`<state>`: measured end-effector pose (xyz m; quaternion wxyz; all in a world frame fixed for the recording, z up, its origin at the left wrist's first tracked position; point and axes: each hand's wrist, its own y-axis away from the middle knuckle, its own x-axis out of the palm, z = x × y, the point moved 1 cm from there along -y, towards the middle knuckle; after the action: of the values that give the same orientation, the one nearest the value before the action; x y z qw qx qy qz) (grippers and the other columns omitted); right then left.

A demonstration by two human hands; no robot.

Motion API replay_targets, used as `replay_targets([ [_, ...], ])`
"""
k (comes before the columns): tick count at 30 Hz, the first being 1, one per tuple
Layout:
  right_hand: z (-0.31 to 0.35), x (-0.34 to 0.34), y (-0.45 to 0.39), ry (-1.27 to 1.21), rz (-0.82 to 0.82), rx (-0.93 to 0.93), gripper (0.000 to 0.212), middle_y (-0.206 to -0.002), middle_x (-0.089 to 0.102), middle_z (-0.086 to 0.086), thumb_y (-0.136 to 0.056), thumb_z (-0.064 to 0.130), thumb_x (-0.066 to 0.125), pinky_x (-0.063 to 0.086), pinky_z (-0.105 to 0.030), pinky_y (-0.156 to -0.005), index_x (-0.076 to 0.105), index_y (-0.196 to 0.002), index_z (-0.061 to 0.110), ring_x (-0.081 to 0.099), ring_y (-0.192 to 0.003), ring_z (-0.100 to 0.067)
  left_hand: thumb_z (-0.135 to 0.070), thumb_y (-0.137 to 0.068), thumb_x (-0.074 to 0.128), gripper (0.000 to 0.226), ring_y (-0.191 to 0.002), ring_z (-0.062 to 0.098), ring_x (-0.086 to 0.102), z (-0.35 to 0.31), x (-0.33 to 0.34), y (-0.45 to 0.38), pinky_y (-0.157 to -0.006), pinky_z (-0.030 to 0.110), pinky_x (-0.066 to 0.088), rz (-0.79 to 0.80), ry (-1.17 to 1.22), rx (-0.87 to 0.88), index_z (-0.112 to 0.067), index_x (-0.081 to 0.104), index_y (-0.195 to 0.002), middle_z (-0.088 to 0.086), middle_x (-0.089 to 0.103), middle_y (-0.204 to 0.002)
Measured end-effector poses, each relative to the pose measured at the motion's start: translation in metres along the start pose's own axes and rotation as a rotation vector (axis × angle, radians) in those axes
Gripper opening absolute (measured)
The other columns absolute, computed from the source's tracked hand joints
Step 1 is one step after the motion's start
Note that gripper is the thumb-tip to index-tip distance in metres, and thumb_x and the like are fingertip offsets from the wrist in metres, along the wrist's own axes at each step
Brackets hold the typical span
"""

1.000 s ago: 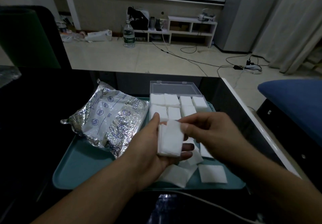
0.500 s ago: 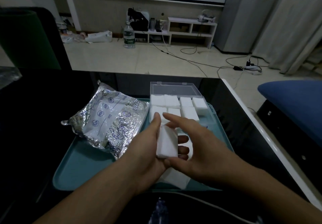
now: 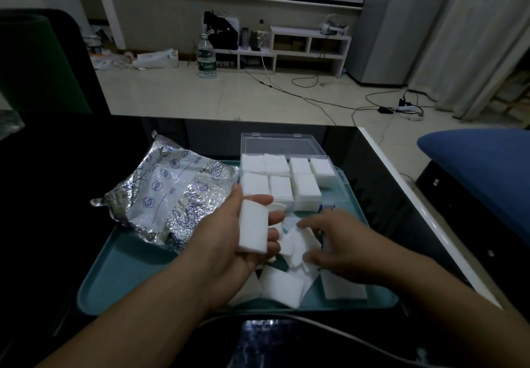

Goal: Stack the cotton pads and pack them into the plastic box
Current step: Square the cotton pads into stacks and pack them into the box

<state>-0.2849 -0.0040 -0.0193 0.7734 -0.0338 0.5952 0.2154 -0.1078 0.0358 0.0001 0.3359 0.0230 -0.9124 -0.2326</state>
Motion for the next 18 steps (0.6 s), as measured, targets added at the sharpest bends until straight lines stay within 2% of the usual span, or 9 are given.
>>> replay_targets([
  [2,0.003,0.005,-0.005,0.054,-0.028,0.002,0.057,-0.118,0.058,0.004,-0.08,0.038,0.074,0.037,-0.021,-0.085,0.054,-0.133,0.03,0.053,-0.112,-0.017,-0.048,-0.101,0.036,0.05,-0.051,0.019,0.046,0.001,0.0,0.0,-0.045,0.022,0.04,-0.007,-0.015,0.007,-0.005,0.06,-0.098,0.014,0.064,-0.065],
  [4,0.005,0.003,-0.008,0.019,-0.075,0.026,0.048,-0.1,0.054,0.008,-0.081,0.033,0.074,0.033,-0.02,-0.077,0.06,-0.127,0.028,0.055,-0.103,-0.013,-0.048,-0.101,0.037,0.05,-0.052,0.019,0.046,0.001,-0.002,0.0,-0.045,0.022,0.04,-0.02,-0.026,0.008,-0.005,0.061,-0.097,0.013,0.064,-0.065],
  [6,0.006,-0.002,-0.008,0.013,-0.131,0.05,0.032,-0.093,0.051,0.012,-0.085,0.029,0.071,0.036,-0.02,-0.075,0.066,-0.117,0.029,0.054,-0.093,-0.009,-0.047,-0.101,0.037,0.049,-0.052,0.019,0.046,0.002,-0.003,0.0,-0.046,0.023,0.041,-0.036,-0.023,0.004,-0.005,0.061,-0.095,0.013,0.063,-0.064],
  [9,0.005,-0.011,-0.004,-0.015,-0.16,0.063,0.011,-0.091,0.062,0.012,-0.089,0.029,0.067,0.042,-0.016,-0.069,0.072,-0.099,0.028,0.057,-0.082,-0.003,-0.047,-0.101,0.037,0.049,-0.051,0.019,0.047,0.0,-0.003,0.0,-0.045,0.023,0.041,-0.046,-0.019,0.006,-0.005,0.061,-0.095,0.013,0.064,-0.063],
  [12,-0.002,-0.029,0.005,-0.227,-0.113,0.112,0.006,-0.079,0.066,0.01,-0.089,0.028,0.067,0.046,-0.015,-0.065,0.07,-0.085,0.025,0.061,-0.073,-0.002,-0.047,-0.102,0.036,0.05,-0.05,0.018,0.046,0.0,-0.002,0.001,-0.043,0.022,0.042,-0.042,-0.018,0.008,-0.004,0.061,-0.098,0.013,0.064,-0.062],
  [15,-0.007,-0.052,0.017,-0.431,-0.079,0.121,0.007,-0.064,0.068,0.008,-0.09,0.022,0.066,0.042,-0.01,-0.051,0.069,-0.084,0.02,0.06,-0.056,0.002,-0.049,-0.101,0.035,0.051,-0.048,0.018,0.048,0.0,-0.001,0.002,-0.044,0.023,0.043,-0.046,-0.043,0.024,-0.004,0.061,-0.1,0.012,0.065,-0.063],
  [18,-0.002,-0.063,0.029,-0.66,-0.131,0.082,0.009,-0.059,0.066,0.0,-0.088,0.019,0.067,0.042,-0.015,-0.049,0.072,-0.083,0.014,0.055,-0.052,-0.009,-0.049,-0.101,0.034,0.052,-0.048,0.019,0.051,0.002,0.001,0.002,-0.049,0.026,0.043,-0.063,-0.062,0.04,-0.004,0.061,-0.102,0.012,0.065,-0.064],
])
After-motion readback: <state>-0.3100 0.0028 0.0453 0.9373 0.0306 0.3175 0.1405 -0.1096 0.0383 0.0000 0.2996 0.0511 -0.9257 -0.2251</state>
